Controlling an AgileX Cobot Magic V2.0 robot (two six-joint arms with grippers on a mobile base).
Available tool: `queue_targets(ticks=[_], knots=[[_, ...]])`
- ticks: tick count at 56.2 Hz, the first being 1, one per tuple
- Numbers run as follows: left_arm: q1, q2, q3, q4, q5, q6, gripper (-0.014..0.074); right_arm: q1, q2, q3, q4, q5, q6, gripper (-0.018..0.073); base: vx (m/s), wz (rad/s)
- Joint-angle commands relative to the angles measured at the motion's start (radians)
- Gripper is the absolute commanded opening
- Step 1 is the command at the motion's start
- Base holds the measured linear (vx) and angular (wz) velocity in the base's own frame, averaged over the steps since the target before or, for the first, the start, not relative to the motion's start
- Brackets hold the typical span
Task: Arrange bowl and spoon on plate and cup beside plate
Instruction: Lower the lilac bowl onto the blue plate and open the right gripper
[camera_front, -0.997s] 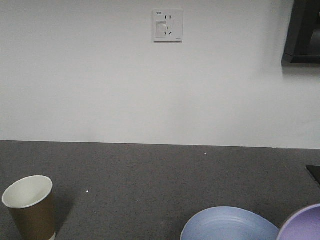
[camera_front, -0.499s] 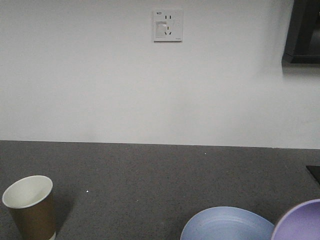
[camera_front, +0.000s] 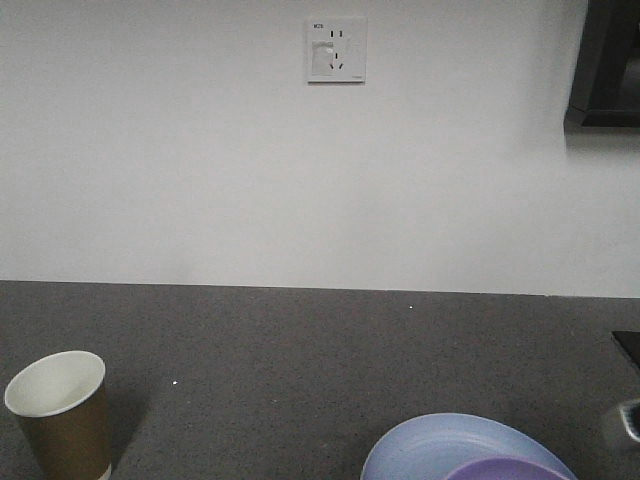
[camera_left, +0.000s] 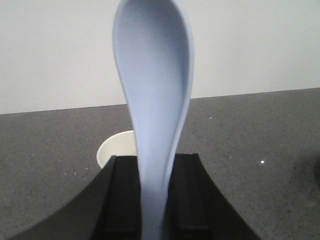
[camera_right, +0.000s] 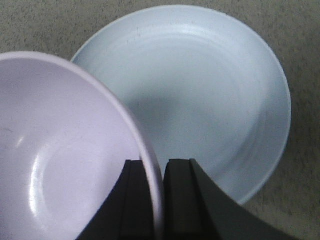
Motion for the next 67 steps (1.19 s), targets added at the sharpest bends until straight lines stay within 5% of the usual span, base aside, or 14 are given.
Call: queue_targets(ticks=[1,39,67], knots=[[-0.002,0.002,-0.029,-0.010,-0.078,-0.011,0.0003,0.001,0.076,-0.101,0.026,-0.082,-0.016,-0.0008,0.00,0.00],[-0.002,0.002,-0.029,-0.010,-0.071,-0.011,0.0003,0.002,0.505,-0.258,0.048,-0.218,-0.020,0.0050,0.00,0.00],[-0.002,0.002,-0.029,-0.010,-0.039,-0.011,0.0003,0.002,0.533,-0.267,0.030,-0.190,-0.031,0.0526,0.00,0.00]])
